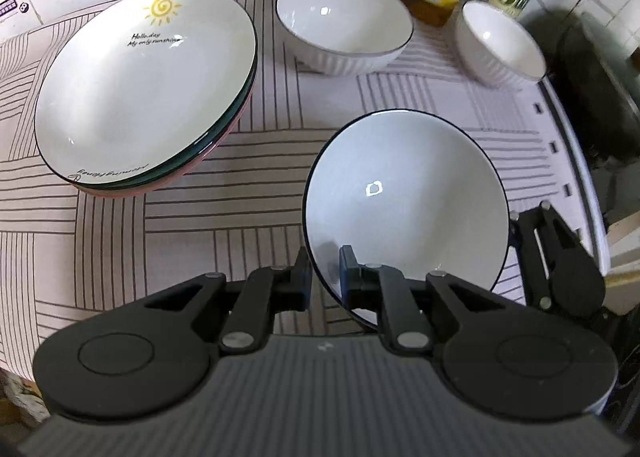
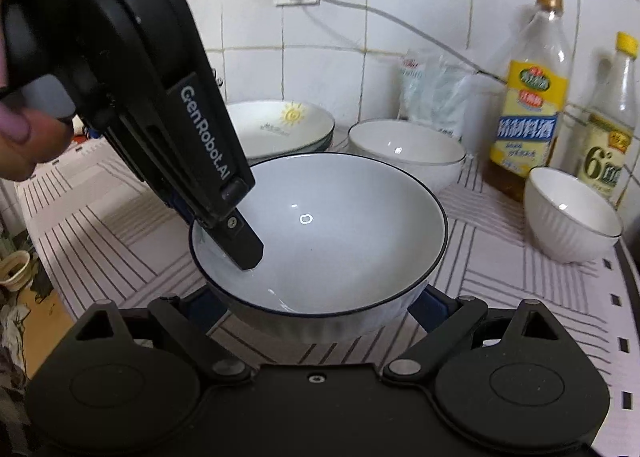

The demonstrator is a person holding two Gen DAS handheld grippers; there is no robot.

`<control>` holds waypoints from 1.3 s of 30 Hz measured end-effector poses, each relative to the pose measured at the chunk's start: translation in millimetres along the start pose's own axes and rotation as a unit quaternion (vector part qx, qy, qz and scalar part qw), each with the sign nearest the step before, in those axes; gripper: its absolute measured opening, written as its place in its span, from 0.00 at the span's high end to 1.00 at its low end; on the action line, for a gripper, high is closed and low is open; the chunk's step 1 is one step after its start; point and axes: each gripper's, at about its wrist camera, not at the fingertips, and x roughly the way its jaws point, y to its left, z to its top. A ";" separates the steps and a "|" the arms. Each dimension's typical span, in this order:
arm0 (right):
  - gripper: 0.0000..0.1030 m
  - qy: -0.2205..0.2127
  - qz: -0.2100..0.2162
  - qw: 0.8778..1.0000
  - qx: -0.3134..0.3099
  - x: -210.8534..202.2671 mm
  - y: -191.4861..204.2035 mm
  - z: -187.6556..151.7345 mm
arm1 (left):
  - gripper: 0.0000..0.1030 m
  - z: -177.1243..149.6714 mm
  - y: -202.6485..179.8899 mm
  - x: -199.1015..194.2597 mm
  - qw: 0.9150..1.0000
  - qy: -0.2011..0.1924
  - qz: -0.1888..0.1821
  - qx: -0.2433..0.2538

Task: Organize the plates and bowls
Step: 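Lower the bowl onto the mat beside the plates and open both grippers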

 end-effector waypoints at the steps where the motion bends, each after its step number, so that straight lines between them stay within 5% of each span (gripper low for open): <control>1: 0.06 0.002 0.001 1.000 0.000 3.4 0.6 -2.5 | 0.88 0.3 0.0 4.1 1.000 0.003 0.003 0.000; 11: 0.08 0.030 -0.006 1.000 0.007 18.1 -0.9 -7.0 | 0.87 0.4 3.1 11.8 1.000 0.018 0.004 -0.012; 17: 0.07 0.057 -0.028 0.997 0.032 -14.5 -3.5 -9.0 | 0.83 -3.5 1.9 2.7 0.999 0.034 0.005 -0.008; 29: 0.08 0.077 -0.070 0.989 0.110 -79.8 -19.1 9.4 | 0.59 -5.3 -7.9 -37.7 0.998 0.046 0.024 0.025; 33: 0.21 0.057 -0.069 0.986 0.140 -99.0 -26.5 22.0 | 0.54 -7.7 -15.8 -52.7 0.997 0.046 0.031 0.049; 39: 0.21 0.027 -0.081 0.983 0.162 -123.9 -36.9 37.7 | 0.45 -11.4 -29.6 -72.9 0.995 0.044 0.045 0.080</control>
